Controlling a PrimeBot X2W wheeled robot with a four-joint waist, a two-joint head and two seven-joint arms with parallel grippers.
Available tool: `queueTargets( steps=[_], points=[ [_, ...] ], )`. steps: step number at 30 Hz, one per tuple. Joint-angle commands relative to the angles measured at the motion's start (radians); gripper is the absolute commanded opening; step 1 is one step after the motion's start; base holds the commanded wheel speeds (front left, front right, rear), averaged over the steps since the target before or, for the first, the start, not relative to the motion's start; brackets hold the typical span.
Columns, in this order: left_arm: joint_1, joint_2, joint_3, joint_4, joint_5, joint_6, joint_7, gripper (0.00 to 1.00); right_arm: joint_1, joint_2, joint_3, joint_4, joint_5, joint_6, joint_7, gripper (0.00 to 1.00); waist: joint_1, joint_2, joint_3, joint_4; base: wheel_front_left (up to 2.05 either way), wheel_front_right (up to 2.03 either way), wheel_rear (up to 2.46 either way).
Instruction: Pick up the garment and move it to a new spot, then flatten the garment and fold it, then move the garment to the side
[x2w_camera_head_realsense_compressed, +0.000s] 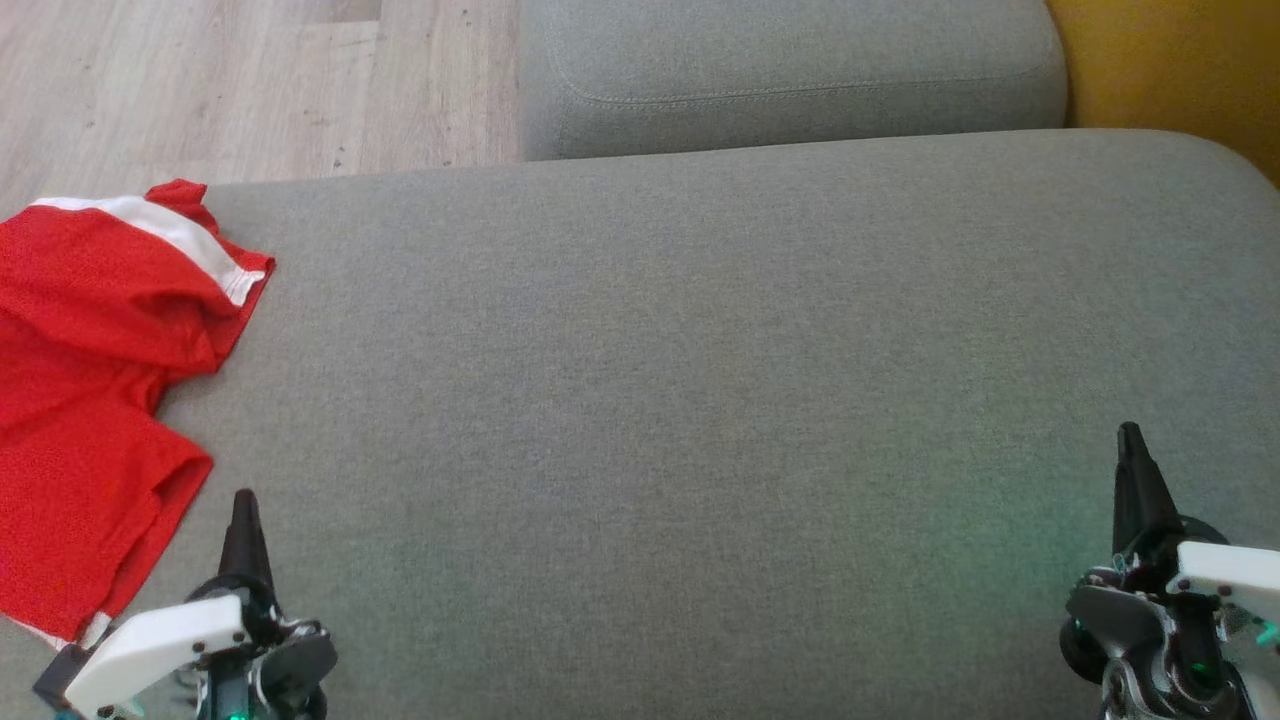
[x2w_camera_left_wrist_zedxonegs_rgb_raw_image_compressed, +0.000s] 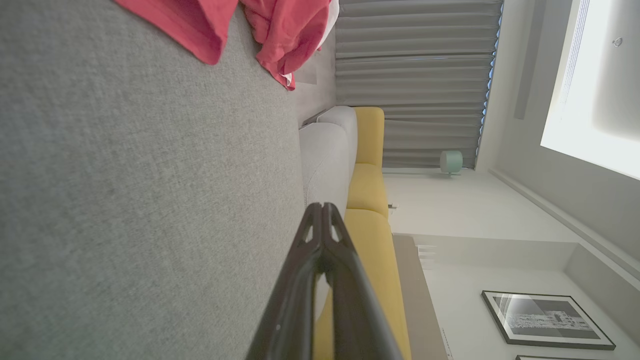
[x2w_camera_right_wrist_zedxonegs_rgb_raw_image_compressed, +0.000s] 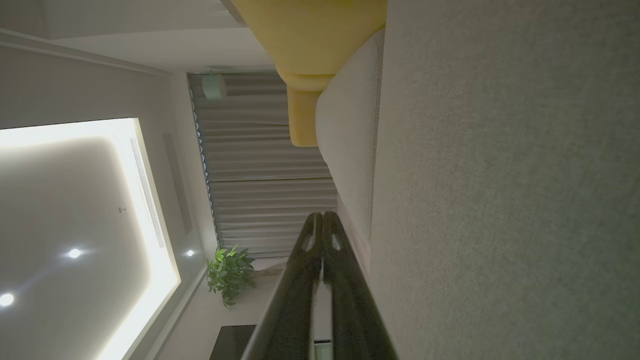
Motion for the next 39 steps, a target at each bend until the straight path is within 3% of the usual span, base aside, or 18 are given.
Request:
queueTargets(
  steps=[1,35,36,39],
  points=[
    [-0.048,0.004,0.036,-0.036,0.001,-0.007,0.003,0.00,-0.055,-0.005,0.021,-0.031,-0.003,0.004,0.006,0.00,0.0000,0.0000,0.000,0.000,0.00,0.00,0.00],
    [-0.048,0.004,0.036,-0.036,0.001,-0.007,0.003,0.00,-0.055,-0.005,0.021,-0.031,-0.003,0.004,0.006,0.00,0.0000,0.0000,0.000,0.000,0.00,0.00,0.00],
    [0.001,0.000,-0.001,0.004,0.000,0.001,0.000,1.00,0.001,0.000,0.000,0.004,0.000,0.000,0.000,1.00,0.0000,0.0000,0.000,0.000,0.00,0.00,0.00],
    [0.025,-0.001,-0.009,0.046,0.000,0.001,-0.001,1.00,0.022,0.004,0.003,0.048,0.000,0.000,-0.001,1.00,0.0000,0.0000,0.000,0.000,0.00,0.00,0.00]
  ],
)
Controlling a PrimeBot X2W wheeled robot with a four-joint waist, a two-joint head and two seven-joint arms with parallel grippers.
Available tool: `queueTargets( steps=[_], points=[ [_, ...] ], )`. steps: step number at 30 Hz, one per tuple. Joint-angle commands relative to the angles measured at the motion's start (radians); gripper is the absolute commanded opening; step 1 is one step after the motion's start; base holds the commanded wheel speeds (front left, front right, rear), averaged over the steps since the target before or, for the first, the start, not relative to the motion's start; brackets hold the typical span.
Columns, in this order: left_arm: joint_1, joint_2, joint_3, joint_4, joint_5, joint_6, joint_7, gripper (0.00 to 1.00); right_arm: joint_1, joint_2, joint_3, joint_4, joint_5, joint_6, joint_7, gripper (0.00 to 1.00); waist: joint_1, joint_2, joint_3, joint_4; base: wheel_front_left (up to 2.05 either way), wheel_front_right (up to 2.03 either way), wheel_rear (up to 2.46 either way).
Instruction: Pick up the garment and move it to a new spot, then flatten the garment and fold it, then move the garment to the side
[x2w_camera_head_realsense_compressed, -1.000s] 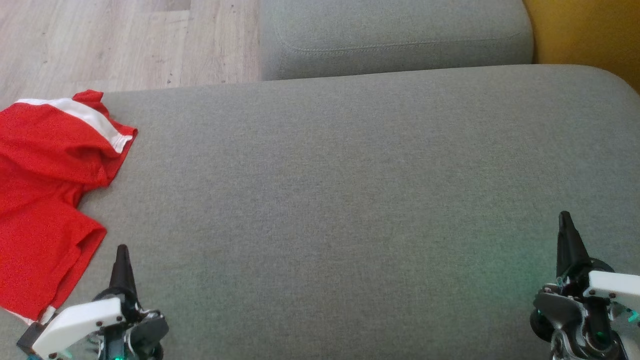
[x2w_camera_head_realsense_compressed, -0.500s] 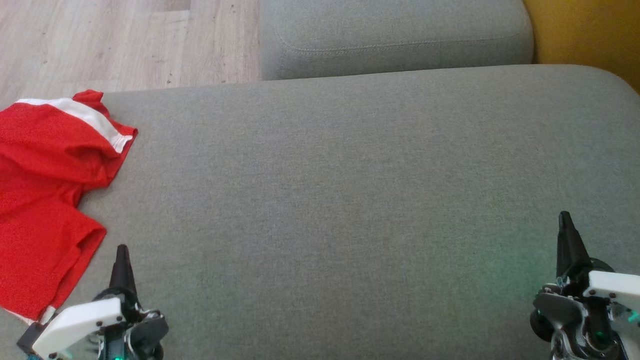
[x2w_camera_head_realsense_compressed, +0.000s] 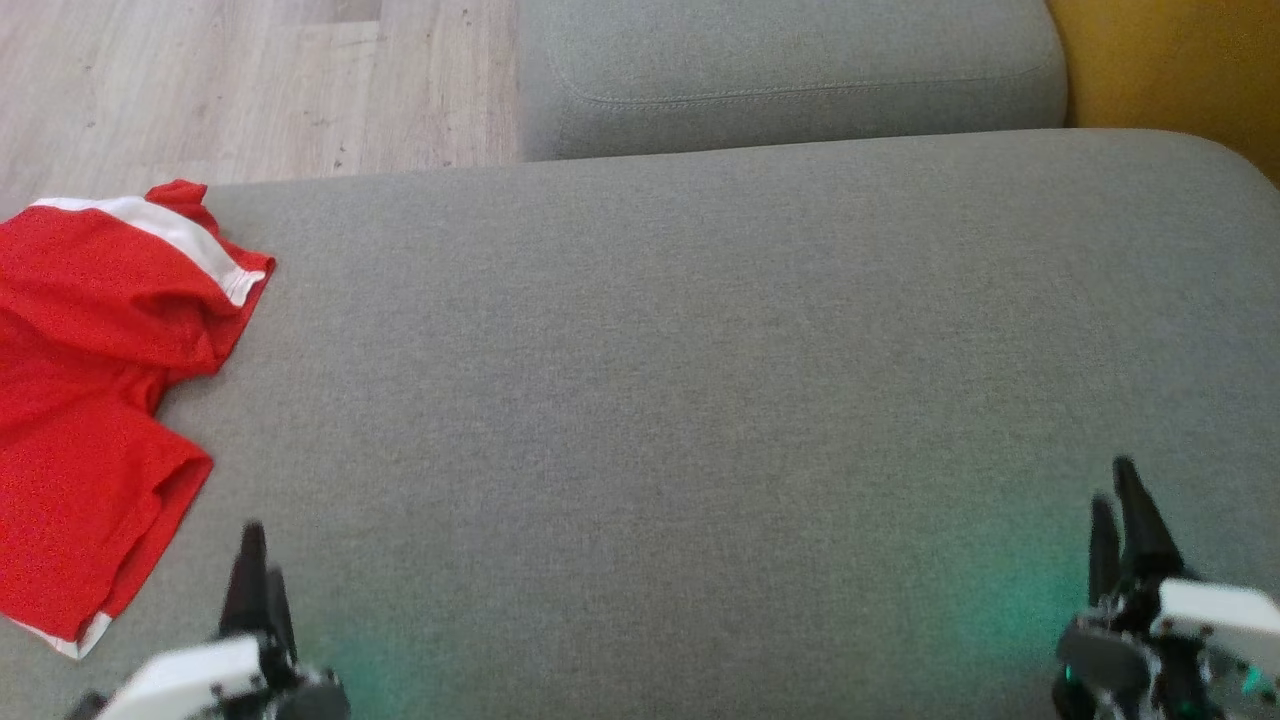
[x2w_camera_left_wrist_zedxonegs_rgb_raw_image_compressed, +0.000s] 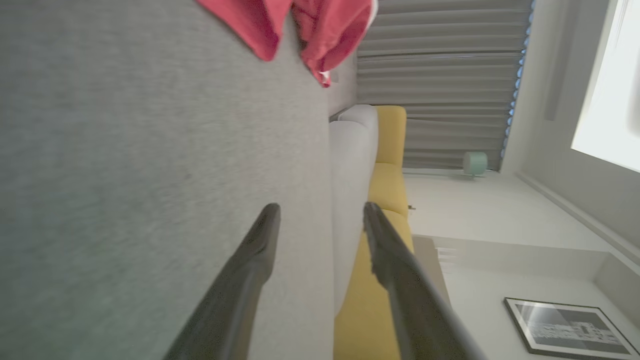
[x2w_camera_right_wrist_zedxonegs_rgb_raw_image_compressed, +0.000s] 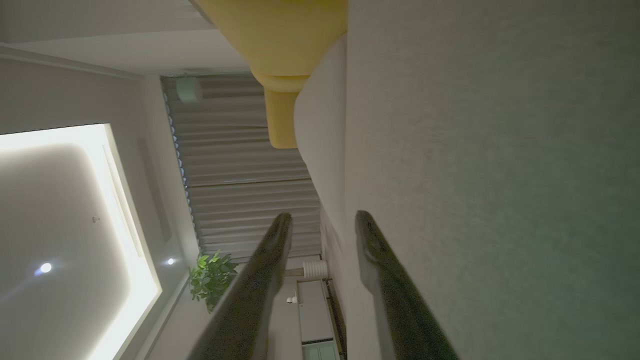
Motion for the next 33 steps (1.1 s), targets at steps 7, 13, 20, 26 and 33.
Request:
queueTargets(
  steps=[7,13,20,26,33],
  points=[
    [0.001,0.001,-0.017,-0.027,0.010,0.001,-0.020,1.00,-0.001,-0.001,0.021,-0.021,-0.008,0.000,-0.020,1.00,0.0000,0.0000,-0.002,-0.001,0.00,0.00,0.00],
    [0.008,0.001,-0.030,-0.048,0.031,0.002,-0.038,1.00,0.002,-0.002,0.030,-0.031,-0.036,0.000,-0.038,1.00,0.0000,0.0000,-0.003,-0.001,0.00,0.00,0.00],
    [0.012,0.001,-0.039,-0.079,0.095,0.013,-0.059,1.00,0.003,-0.002,0.036,-0.046,-0.113,0.001,-0.059,1.00,0.0000,0.0000,-0.005,-0.001,0.00,0.00,0.00],
    [0.011,0.002,-0.052,-0.115,0.187,0.028,-0.077,1.00,0.004,-0.003,0.041,-0.065,-0.200,0.001,-0.076,1.00,0.0000,0.0000,-0.006,0.000,0.00,0.00,0.00],
    [0.013,0.002,-0.075,-0.146,0.286,0.040,-0.094,1.00,0.007,-0.003,0.048,-0.088,-0.281,0.001,-0.094,1.00,0.0000,0.0000,-0.007,0.001,0.00,0.00,0.00]
  ],
)
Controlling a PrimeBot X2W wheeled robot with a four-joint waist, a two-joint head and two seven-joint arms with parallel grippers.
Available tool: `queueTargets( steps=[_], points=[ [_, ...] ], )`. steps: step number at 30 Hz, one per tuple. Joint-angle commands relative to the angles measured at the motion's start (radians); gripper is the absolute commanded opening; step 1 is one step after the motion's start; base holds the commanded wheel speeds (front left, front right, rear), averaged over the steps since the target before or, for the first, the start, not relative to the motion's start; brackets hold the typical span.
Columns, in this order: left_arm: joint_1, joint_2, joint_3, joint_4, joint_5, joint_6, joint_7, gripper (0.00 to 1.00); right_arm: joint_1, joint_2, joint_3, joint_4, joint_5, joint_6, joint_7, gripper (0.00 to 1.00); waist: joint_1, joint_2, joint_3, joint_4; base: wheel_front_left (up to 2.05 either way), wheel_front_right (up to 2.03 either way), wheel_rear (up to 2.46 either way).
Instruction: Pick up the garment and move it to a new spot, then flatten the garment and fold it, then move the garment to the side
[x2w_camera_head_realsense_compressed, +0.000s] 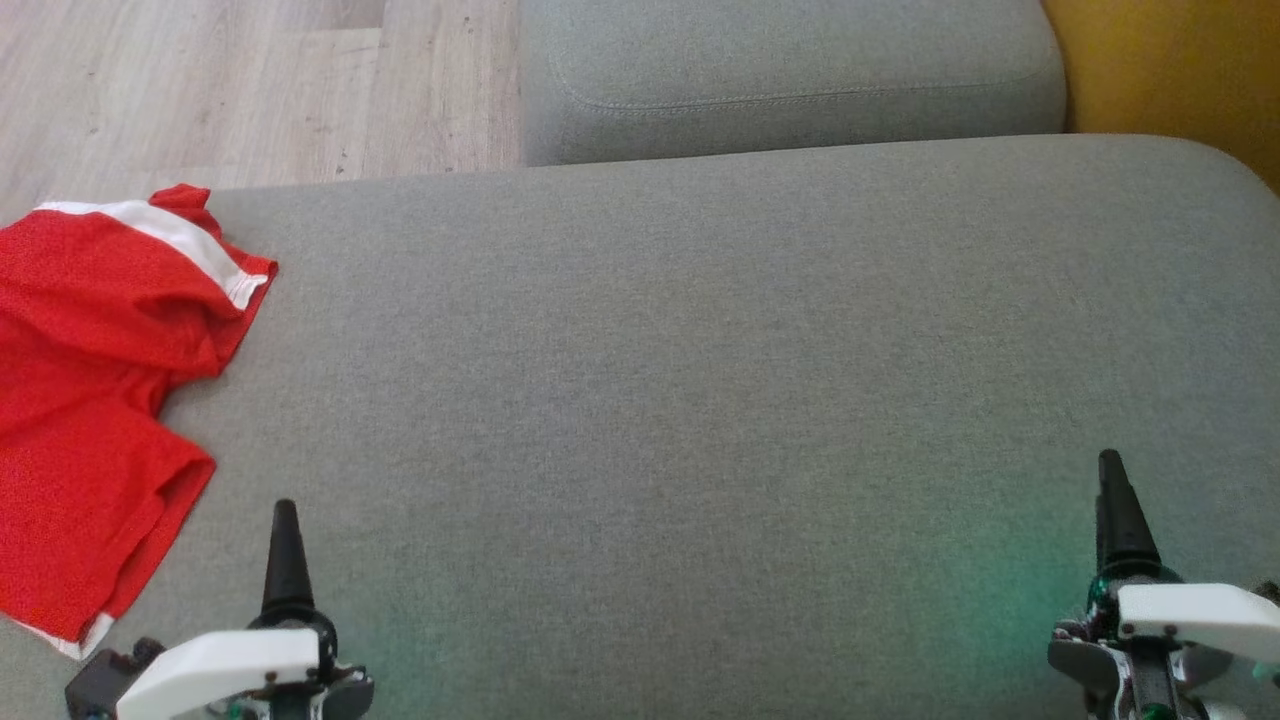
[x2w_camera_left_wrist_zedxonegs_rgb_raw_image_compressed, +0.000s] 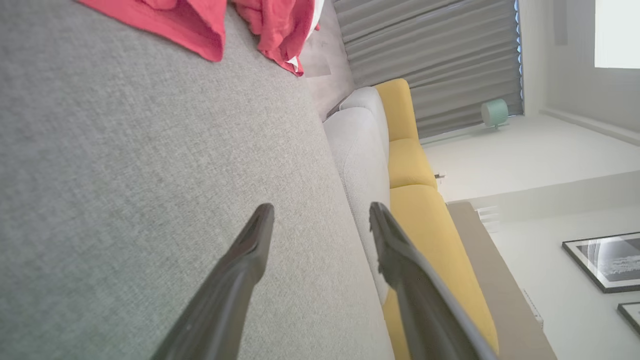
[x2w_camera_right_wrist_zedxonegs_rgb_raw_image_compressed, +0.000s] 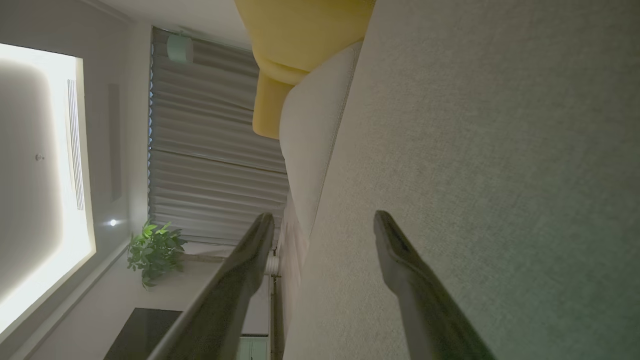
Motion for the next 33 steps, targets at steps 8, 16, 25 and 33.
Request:
queueTargets(
  steps=[8,16,25,33],
  points=[
    [-0.022,0.005,-0.029,-0.061,0.136,0.018,-0.032,1.00,-0.020,-0.005,0.032,-0.072,-0.129,0.001,-0.036,1.00,0.0000,0.0000,-0.001,0.002,0.00,0.00,0.00],
    [-0.008,0.006,-0.053,-0.068,0.257,0.028,-0.056,1.00,-0.013,-0.006,0.062,-0.077,-0.242,0.002,-0.059,1.00,0.0000,0.0000,-0.004,0.005,0.00,0.00,0.00],
    [0.007,0.006,-0.076,-0.062,0.389,0.037,-0.083,1.00,-0.009,-0.007,0.091,-0.065,-0.365,0.002,-0.086,1.00,0.0000,0.0000,-0.007,0.008,0.00,0.00,0.00],
    [0.016,0.006,-0.093,-0.061,0.496,0.043,-0.107,1.00,-0.008,-0.007,0.118,-0.057,-0.471,0.002,-0.110,1.00,0.0000,0.0000,-0.008,0.010,0.00,0.00,0.00]
  ],
)
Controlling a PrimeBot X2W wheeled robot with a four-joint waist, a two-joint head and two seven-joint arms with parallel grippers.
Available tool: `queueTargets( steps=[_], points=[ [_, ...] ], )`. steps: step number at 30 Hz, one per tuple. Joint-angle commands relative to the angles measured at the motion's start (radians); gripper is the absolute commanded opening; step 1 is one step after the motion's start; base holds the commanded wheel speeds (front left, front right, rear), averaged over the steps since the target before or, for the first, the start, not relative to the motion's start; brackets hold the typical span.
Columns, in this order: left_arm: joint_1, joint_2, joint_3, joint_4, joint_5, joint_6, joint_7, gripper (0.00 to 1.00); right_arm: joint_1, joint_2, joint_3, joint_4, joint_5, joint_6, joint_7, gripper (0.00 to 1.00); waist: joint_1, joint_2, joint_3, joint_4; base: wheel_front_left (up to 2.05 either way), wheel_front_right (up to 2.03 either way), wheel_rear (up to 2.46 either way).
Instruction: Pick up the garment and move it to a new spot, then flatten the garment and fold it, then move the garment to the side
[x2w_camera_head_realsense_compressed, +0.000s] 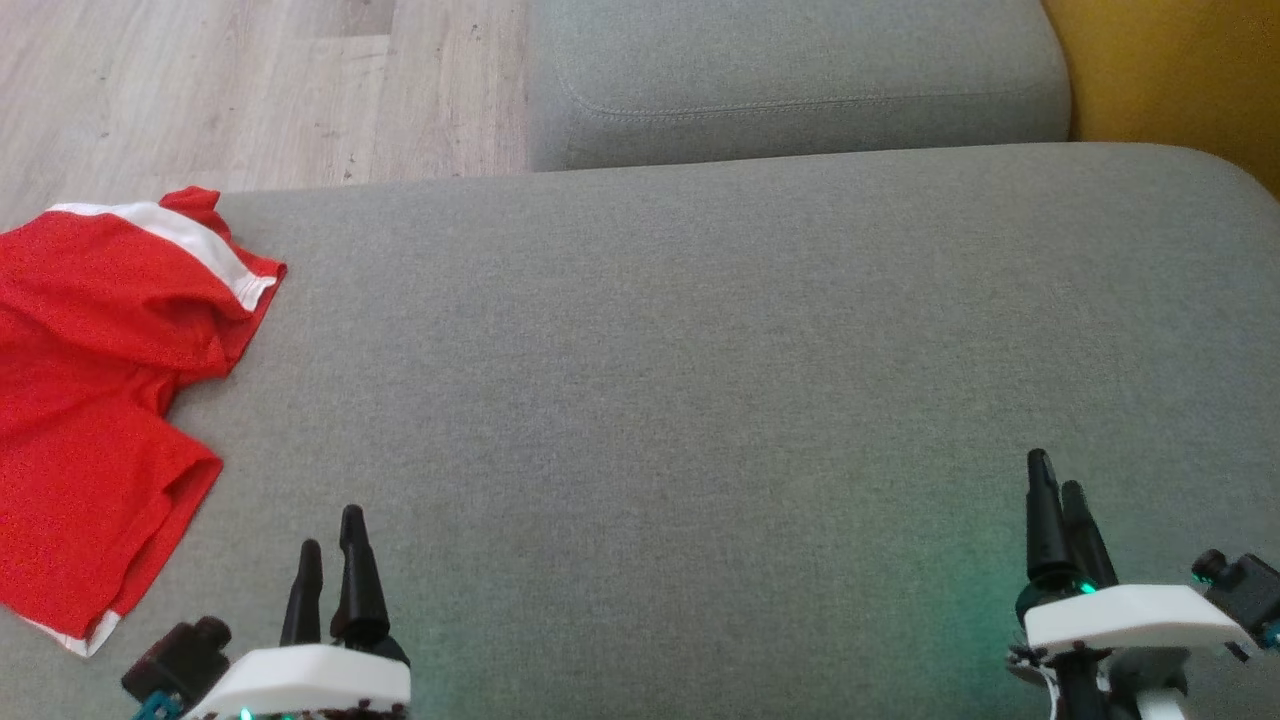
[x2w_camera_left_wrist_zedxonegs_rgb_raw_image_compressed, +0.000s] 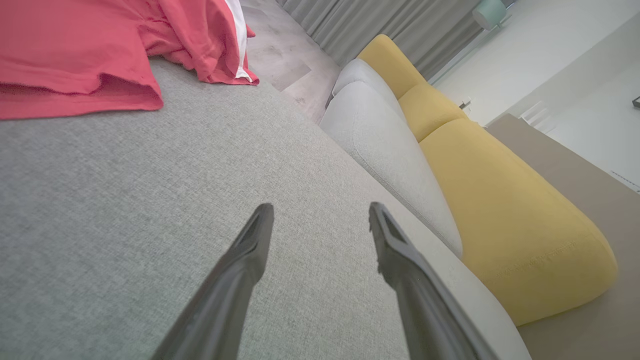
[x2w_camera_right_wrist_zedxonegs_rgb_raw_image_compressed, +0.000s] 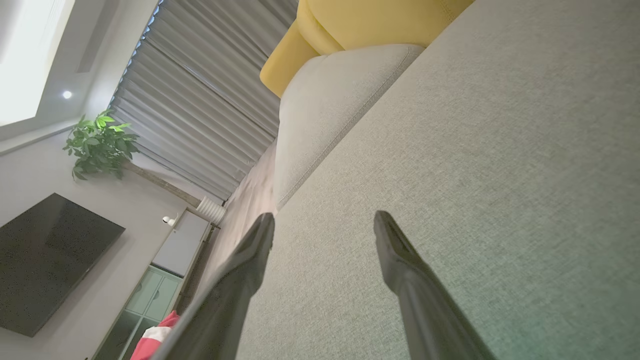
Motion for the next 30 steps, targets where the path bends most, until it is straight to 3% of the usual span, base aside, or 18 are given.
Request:
queueTargets(
  steps=[1,30],
  points=[
    [-0.022,0.006,0.002,-0.036,0.045,0.006,-0.016,1.00,-0.028,-0.007,0.025,-0.030,-0.045,0.002,-0.016,1.00,0.0000,0.0000,0.000,0.000,0.00,0.00,0.00],
    [0.011,0.007,-0.039,-0.024,0.378,0.034,-0.102,1.00,-0.038,-0.009,0.110,0.009,-0.417,0.003,-0.102,1.00,0.0000,0.0000,-0.007,0.002,0.00,0.00,0.00]
  ],
)
